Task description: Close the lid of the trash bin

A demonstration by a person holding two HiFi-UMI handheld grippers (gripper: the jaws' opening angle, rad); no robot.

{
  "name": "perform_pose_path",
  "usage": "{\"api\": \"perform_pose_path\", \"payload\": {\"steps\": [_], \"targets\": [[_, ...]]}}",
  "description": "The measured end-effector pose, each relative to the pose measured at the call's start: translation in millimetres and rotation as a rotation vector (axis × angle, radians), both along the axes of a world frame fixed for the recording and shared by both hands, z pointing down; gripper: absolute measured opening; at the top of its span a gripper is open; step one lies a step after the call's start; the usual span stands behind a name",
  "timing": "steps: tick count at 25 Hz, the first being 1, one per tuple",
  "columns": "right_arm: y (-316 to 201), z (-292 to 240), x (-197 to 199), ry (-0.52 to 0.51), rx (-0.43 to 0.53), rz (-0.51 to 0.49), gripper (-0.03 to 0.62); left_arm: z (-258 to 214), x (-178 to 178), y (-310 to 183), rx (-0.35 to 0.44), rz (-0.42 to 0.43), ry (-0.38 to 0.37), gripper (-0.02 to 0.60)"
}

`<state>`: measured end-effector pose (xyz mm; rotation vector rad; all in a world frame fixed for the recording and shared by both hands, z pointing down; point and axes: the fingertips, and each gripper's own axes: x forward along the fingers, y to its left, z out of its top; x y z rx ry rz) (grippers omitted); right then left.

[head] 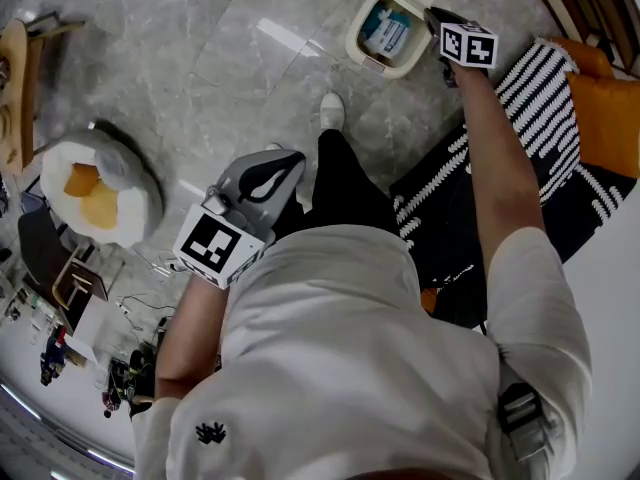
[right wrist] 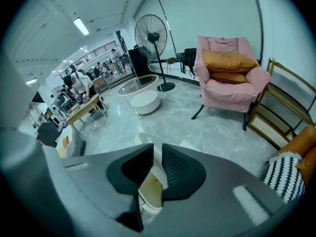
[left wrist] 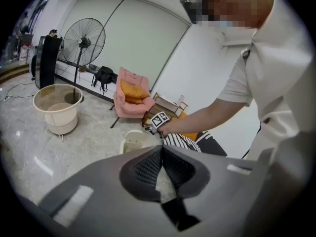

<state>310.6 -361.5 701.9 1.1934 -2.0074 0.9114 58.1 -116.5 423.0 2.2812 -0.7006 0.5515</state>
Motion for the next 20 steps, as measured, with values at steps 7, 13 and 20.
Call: {"api": "perform_pose_path", "payload": {"steps": [7,13,20], "targets": [[18.9,8.0,-9.7,0.003,-0.015,0.000,0.041,0.5,-4.9,10.1,-0.004,-0.006,0.008,0.058],[38.8,23.8,-20.8,-0.005,-0.038,0.000,0.041,6.7,-9.1,18.1,-0.010,-0.015,0.004,0.058],[62.8,41.6,-31.8,0.004,-0.069,-0.002,0.041,8.3,-17.5,26.6,-0.010,-0.026,-0.007,0.058]]}}
